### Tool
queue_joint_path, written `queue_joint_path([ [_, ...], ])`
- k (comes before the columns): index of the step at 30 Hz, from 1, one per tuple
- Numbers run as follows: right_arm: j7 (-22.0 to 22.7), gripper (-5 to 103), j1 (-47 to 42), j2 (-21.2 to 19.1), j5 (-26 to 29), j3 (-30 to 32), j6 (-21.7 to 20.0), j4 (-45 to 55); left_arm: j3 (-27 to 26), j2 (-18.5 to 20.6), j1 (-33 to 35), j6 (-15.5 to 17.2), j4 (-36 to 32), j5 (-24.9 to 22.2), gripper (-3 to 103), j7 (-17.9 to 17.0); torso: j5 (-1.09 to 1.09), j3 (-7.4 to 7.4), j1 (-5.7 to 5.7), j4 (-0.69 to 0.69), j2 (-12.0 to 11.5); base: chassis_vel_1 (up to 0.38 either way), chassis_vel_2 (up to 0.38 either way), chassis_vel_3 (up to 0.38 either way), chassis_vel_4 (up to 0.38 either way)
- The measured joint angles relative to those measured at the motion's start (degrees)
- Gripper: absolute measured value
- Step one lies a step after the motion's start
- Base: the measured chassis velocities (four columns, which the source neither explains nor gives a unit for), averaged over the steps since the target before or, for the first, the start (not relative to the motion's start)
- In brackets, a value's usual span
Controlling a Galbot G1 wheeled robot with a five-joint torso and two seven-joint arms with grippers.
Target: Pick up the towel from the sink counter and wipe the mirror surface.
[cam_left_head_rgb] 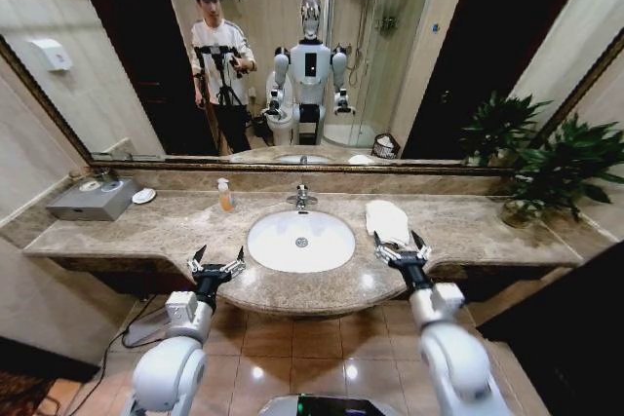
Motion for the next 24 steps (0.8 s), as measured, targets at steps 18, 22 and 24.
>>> queue_joint_path([
  [18,2.85,100,29.10,-4.82,3.96,-10.94,-14.11,-30.06,0.00,-0.01,0.00,0.00,0.00,0.00,100,0.00,0.00,0.00,0.01,-0.02,-0.01,0.000,0.000,0.000,0.000],
  [22,2.46,100,31.78,-4.92,4.03,-10.90,-14.66,-34.25,0.00,-0.02,0.00,0.00,0.00,0.00,100,0.00,-0.01,0.00,0.01,-0.01,-0.01,0.000,0.000,0.000,0.000],
  [24,2.32,100,32.99,-4.85,5.43,-11.17,-15.33,-36.21,0.00,-0.01,0.00,0.00,0.00,0.00,100,0.00,-0.01,0.00,0.01,-0.01,0.00,0.000,0.000,0.000,0.000],
])
